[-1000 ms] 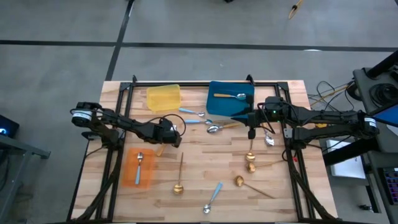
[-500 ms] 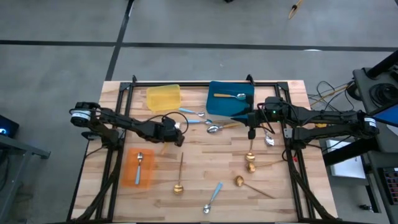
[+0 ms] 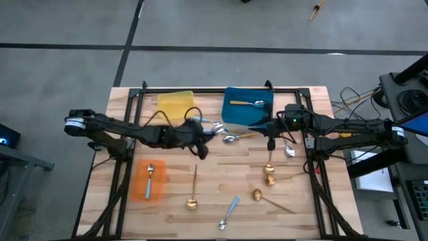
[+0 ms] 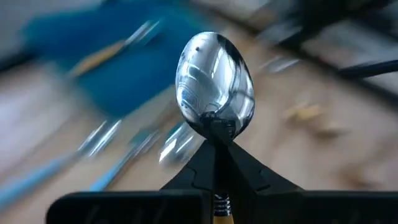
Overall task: Sort silverware by color (type)
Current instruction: Put the orange spoon into the blue bin
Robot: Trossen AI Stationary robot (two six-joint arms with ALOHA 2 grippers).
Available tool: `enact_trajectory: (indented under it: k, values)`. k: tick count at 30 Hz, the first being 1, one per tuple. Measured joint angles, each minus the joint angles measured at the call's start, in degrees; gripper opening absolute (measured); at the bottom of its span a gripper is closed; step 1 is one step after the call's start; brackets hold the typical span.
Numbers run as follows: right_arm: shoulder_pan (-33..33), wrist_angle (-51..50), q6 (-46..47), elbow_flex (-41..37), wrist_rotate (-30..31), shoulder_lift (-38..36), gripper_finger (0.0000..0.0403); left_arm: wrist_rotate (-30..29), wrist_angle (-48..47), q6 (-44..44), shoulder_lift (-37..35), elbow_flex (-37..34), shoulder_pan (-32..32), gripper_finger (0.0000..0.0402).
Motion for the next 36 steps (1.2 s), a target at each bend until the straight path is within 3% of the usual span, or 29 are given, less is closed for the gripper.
enact_trajectory:
  k: [6,12,17,22,29,36]
  values:
    - [0.0,3.1,0.0,0.0,-11.9,0.0,0.0043,16.1,21.5,11.6,0.9,-0.2,0.0,0.0002]
    - [0.0,8.5,3.3,-0.1,-22.3,0.0,0.0043,22.7,34.5,13.6,5.2,-0.2,0.0,0.0002]
    - [0.0,17.5,13.2,-0.1,-23.3,1.8,0.0043,25.2,42.3,14.6,10.0,-0.3,0.0,0.0002]
    - [0.0,20.4,17.0,-0.1,-23.1,4.4,0.0055,27.9,50.1,14.6,15.2,0.0,0.0,0.0002]
    - [0.0,24.7,19.2,0.2,-23.3,8.1,0.0129,28.5,57.3,14.1,20.4,0.2,0.0,0.0002]
    - [0.0,28.7,16.6,0.3,-28.9,11.5,0.0199,28.6,62.6,13.5,23.2,0.2,0.1,0.0002]
